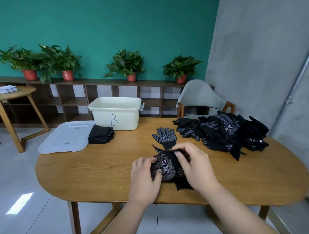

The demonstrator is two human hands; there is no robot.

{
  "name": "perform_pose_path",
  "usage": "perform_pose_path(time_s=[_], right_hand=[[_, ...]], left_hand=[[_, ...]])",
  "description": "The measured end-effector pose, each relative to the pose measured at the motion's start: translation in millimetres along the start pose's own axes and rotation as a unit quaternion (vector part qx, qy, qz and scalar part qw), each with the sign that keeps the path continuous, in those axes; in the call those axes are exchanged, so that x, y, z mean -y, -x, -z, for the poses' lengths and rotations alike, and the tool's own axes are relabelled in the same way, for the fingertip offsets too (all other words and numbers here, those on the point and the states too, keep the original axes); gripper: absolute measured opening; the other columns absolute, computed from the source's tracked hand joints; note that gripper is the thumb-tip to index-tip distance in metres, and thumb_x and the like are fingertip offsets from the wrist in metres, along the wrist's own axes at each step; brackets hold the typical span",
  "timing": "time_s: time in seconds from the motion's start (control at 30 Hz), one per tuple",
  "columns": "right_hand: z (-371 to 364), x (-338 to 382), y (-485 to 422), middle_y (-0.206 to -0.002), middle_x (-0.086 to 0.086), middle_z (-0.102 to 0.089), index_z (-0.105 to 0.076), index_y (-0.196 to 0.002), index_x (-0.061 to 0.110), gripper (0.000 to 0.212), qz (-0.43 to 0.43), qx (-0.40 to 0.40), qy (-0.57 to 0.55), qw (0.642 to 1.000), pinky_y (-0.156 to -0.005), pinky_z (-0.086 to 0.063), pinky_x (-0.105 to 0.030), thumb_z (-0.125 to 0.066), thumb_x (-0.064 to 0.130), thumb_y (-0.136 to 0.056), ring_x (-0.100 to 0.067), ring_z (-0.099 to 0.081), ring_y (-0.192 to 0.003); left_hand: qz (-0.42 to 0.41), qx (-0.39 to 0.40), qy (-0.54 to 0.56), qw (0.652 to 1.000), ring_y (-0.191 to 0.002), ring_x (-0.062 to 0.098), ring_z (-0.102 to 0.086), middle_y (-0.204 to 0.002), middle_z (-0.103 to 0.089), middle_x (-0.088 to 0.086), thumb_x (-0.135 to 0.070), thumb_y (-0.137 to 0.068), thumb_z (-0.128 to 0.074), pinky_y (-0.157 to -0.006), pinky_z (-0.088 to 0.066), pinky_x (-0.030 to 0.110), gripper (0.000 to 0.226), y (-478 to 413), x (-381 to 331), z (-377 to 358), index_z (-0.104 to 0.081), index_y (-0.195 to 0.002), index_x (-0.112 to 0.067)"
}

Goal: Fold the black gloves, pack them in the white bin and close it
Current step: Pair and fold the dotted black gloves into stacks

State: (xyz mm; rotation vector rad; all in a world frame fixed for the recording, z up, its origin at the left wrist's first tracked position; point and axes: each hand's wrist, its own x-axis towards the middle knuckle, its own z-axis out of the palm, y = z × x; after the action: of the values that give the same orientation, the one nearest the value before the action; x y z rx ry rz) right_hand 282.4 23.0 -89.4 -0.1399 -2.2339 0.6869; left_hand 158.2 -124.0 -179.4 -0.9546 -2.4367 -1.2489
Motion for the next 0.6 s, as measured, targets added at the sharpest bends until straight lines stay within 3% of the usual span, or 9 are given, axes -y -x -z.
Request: perform_pose_path(time_s=[0.2,0.37,0.47,0.6], right_hand=[[47,17,-43,-0.121,0.023,-0.065,-0.070,-0.122,0.032,0.025,0.013,0.030,0.025,0.999,-0.101,-0.039,-0.008,-0.059,0.016,-0.105,0.007,-0.057,-0.118],[65,-6,-66,-0.125,0.020,-0.070,-0.072,-0.125,0.035,0.028,-0.024,0.069,0.092,0.993,-0.111,-0.048,-0.029,-0.066,0.020,-0.102,0.002,-0.062,-0.119],[71,-11,-74,-0.114,0.019,-0.074,-0.077,-0.113,0.034,0.021,-0.019,0.000,0.097,0.995,-0.104,-0.053,-0.036,-0.071,0.020,-0.098,-0.004,-0.067,-0.109],[68,-7,-69,-0.111,0.013,-0.075,-0.078,-0.111,0.029,0.020,0.039,-0.077,0.107,0.990,-0.096,-0.053,-0.033,-0.072,0.016,-0.097,-0.008,-0.066,-0.101]], left_hand=[[0.003,0.019,-0.026,0.999,-0.122,0.009,-0.038,-0.121,-0.048,-0.018,-0.042,-0.089,-0.054,-0.105,-0.033,0.028,0.033,2,-2,2,-0.055,-0.121,-0.035],[-0.015,0.052,-0.052,0.997,-0.124,0.008,-0.038,-0.121,-0.049,-0.024,-0.044,-0.087,-0.054,-0.104,-0.032,0.026,0.036,2,-2,0,-0.059,-0.122,-0.038],[-0.031,0.070,-0.071,0.995,-0.127,0.009,-0.038,-0.126,-0.052,-0.027,-0.052,-0.090,-0.053,-0.107,-0.034,0.030,0.042,1,-2,0,-0.062,-0.129,-0.039],[-0.057,0.096,-0.106,0.988,-0.136,0.010,-0.034,-0.142,-0.052,-0.030,-0.068,-0.093,-0.045,-0.114,-0.030,0.033,0.059,1,-4,-1,-0.059,-0.143,-0.039]])
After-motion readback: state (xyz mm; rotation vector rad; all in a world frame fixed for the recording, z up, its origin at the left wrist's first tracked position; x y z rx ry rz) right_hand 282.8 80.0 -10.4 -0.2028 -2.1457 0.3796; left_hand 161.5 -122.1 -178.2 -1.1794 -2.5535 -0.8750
